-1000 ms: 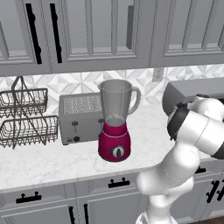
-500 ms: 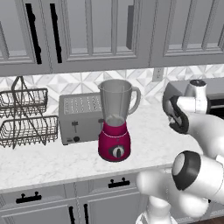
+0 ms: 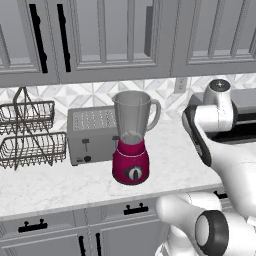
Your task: Close the lid blender by securely placing the lid on top.
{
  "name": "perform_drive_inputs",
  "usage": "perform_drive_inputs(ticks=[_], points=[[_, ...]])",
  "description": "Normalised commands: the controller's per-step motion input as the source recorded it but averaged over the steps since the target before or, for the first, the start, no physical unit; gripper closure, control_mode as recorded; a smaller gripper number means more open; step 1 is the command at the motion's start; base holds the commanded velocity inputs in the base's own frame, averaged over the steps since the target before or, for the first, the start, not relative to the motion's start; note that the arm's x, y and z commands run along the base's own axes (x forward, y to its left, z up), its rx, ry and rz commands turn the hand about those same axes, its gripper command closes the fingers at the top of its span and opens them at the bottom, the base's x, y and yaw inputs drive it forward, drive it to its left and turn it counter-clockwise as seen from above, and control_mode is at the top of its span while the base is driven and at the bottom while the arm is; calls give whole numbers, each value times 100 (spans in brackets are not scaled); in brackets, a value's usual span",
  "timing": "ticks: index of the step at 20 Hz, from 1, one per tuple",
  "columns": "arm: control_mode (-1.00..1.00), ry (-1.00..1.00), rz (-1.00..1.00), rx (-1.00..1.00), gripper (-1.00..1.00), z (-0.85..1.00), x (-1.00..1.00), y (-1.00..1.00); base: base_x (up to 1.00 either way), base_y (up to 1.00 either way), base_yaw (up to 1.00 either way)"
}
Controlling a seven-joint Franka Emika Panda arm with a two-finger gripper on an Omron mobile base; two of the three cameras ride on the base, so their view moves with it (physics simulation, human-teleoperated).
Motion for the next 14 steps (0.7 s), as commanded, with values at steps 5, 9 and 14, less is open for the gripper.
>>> perform_drive_inputs(ticks=[5, 9, 14], points=[[-100, -14, -2, 3, 100, 100, -6, 22, 0, 0, 0], [-100, -14, 0, 11, 100, 100, -22, 10, 0, 0, 0], [-100, -15, 0, 19, 100, 96, -3, 32, 0, 0, 0]])
